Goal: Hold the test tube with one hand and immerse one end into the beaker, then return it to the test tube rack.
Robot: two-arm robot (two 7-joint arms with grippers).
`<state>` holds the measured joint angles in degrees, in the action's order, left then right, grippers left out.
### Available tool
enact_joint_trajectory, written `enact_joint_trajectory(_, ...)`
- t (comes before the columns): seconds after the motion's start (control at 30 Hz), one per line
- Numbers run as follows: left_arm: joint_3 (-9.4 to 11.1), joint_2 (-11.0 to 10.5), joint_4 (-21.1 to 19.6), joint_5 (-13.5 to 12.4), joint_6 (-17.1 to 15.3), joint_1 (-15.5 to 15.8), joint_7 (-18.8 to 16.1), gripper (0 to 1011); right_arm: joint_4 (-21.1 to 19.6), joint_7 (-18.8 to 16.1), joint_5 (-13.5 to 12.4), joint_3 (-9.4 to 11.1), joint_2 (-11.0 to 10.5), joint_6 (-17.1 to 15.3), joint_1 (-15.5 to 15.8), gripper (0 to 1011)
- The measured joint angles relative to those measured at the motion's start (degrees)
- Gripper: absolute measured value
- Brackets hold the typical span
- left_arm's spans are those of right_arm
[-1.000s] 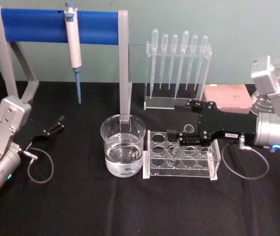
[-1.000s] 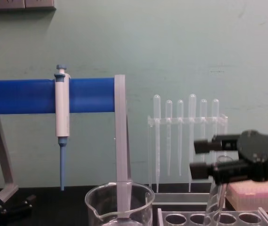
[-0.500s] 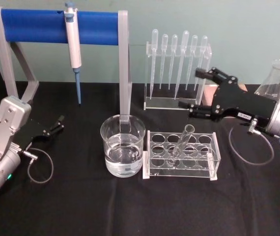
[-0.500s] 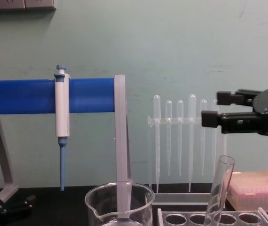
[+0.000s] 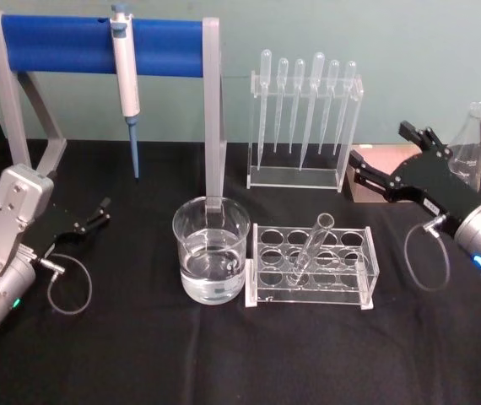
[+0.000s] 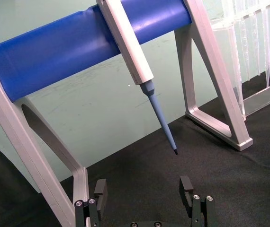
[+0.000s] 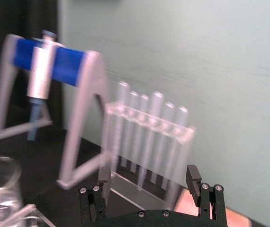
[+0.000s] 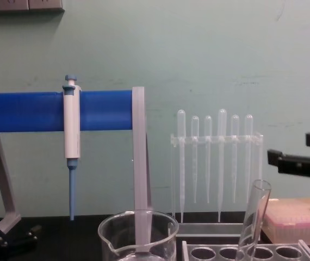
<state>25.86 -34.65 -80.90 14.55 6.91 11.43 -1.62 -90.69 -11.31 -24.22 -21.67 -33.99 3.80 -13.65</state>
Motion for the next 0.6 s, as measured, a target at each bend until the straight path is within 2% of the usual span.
enact_joint_trajectory(0.03,0.00,0.00,0.00,0.00,0.00,0.00,0.00,1000,0.42,2.55,1.21,0.22,1.17,0.03,0.79,1002)
enact_joint_trajectory(0.07,0.00,0.00,0.00,0.00,0.00,0.00,0.00,1000,0.42,2.55,1.21,0.22,1.17,0.03,0.79,1002)
enact_joint_trajectory(0.1,0.00,0.00,0.00,0.00,0.00,0.00,0.00,1000,0.94,4.47,2.18,0.33,2.27,0.16,1.38,1002)
enact_joint_trajectory(0.2,0.00,0.00,0.00,0.00,0.00,0.00,0.00,1000,2.06,6.48,3.14,0.46,4.07,0.58,2.21,1002)
enact_joint_trajectory(0.33,0.00,0.00,0.00,0.00,0.00,0.00,0.00,1000,3.43,6.97,3.83,0.61,5.45,1.77,2.68,1002)
enact_joint_trajectory(0.6,0.00,0.00,0.00,0.00,0.00,0.00,0.00,1000,4.25,6.38,4.96,0.94,6.02,2.78,3.06,1002)
